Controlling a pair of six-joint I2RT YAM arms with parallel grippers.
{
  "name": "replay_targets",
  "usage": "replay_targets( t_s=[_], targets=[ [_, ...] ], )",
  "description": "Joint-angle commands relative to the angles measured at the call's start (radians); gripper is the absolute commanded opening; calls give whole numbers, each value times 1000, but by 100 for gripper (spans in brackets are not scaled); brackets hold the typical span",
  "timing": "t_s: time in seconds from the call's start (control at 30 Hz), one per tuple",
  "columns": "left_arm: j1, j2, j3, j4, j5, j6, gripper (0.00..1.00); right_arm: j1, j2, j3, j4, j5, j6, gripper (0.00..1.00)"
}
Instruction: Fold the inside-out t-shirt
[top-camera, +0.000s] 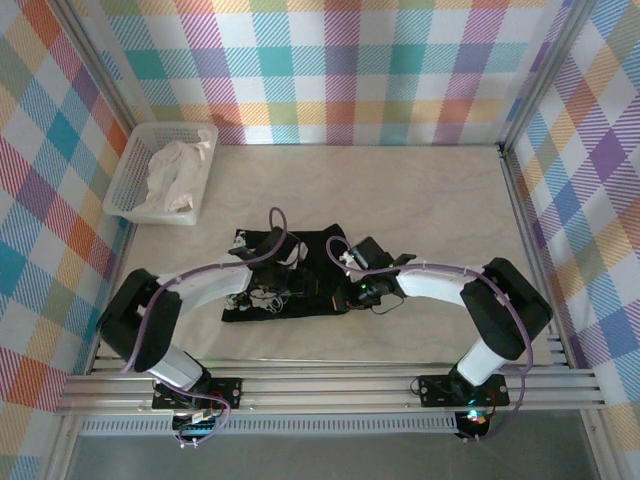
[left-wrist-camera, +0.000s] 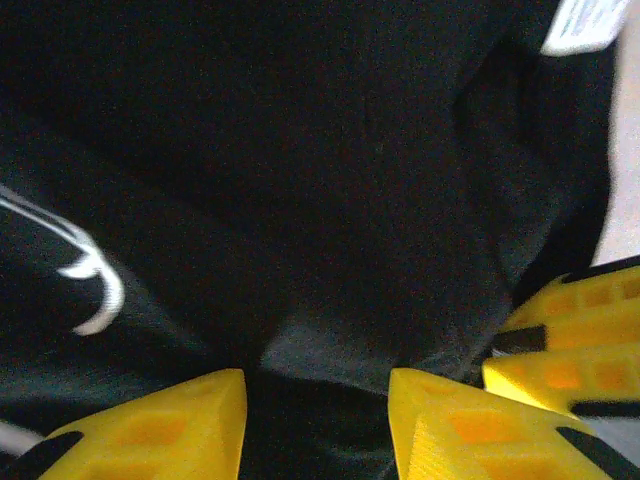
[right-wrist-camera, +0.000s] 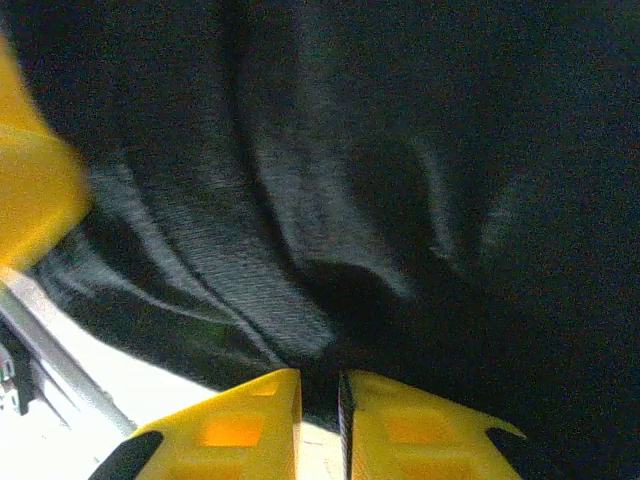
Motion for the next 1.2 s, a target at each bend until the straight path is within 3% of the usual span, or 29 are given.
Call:
replay_targets(
  t_s=[0.0,0.13,0.27,0.37,0.47,0.57,0.7,0.87,0.97,1.1,1.17],
  targets=[
    [88,-106,-8,-42,-75,7,43,-7,-67,15,-27,29,-42,22],
    [226,-134,-5,-20,-119,-25,56,-5,-173,5,-9,0,-73,28],
    [333,-30,56,46,-103,-59,58,40,-200,-20,84,-29,-40,33],
    [379,94,133,85,-108,-55,58,92,-144,-6,134,-31,2,34],
    [444,189,193,20,-127,-42,58,124,-63,9,163,-17,55,34],
    [503,194,158,22,-116,-57,58,126,18,32,151,22,97,34],
    [504,130,49,13,-93,-51,59,76,103,100,21,131,75,34],
    [416,-4,-131,1,-34,-55,60,-56,174,165,-15,150,12,33],
    [279,-92,-219,-1,6,-107,61,-128,214,259,-59,181,-62,34],
    [24,-203,-258,91,75,-185,63,-236,265,411,-111,183,-149,34],
    [-31,-224,-218,110,148,-170,63,-263,255,466,-143,206,-193,36]
  ],
)
